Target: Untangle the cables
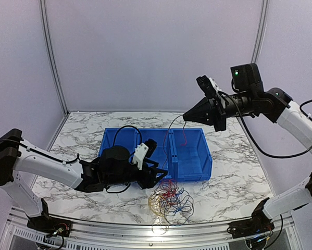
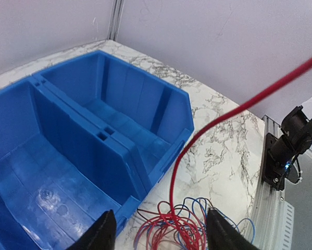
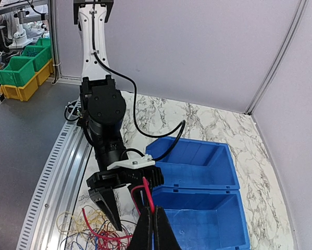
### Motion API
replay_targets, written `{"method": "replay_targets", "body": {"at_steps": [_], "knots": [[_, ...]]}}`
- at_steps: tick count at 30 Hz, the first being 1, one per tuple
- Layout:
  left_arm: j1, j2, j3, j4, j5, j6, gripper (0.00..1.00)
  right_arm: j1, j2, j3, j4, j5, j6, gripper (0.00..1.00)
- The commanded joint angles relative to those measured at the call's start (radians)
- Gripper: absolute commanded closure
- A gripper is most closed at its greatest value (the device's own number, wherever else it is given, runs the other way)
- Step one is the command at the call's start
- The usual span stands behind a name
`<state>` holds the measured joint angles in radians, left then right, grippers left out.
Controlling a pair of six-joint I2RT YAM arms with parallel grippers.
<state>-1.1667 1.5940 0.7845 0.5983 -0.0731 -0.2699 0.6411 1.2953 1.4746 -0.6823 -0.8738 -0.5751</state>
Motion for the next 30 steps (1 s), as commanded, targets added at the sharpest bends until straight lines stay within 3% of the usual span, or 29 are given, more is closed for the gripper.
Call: {"method": "replay_targets", "body": {"at_steps": [1,8,10,12,13,16,20,24,30], "knots": [[0.009,0.033,0.037,-0.035,0.069,-0.067,0.47,0.000,-0.024,0.033,0.002,0.006,-0.003,1.00],[0.015,0.016,0.028,-0.036,0.066,-0.068,0.91,-0.001,-0.038,-0.014,0.015,0.027,-0.011,1.00],[0.015,-0.016,0.015,-0.037,0.044,-0.064,0.99,0.000,-0.044,-0.056,0.030,0.048,-0.021,1.00],[0.015,-0.068,-0.002,-0.037,0.016,-0.058,1.00,0.000,-0.051,-0.121,0.054,0.074,-0.035,1.00],[0.015,-0.101,-0.010,-0.037,0.000,-0.054,1.00,-0.001,-0.054,-0.157,0.069,0.090,-0.041,0.94],[0.015,-0.192,-0.034,-0.037,-0.043,-0.036,1.00,0.001,-0.063,-0.299,0.144,0.114,-0.049,0.61],[0.018,-0.288,-0.060,-0.056,-0.084,-0.023,1.00,0.019,-0.069,-0.481,0.280,0.139,-0.034,0.41],[0.021,-0.352,-0.085,-0.078,-0.115,-0.016,1.00,0.069,-0.034,-0.557,0.357,0.145,-0.023,0.34],[0.022,-0.393,-0.113,-0.089,-0.133,-0.030,1.00,0.149,0.046,-0.589,0.460,0.175,0.024,0.33]]}}
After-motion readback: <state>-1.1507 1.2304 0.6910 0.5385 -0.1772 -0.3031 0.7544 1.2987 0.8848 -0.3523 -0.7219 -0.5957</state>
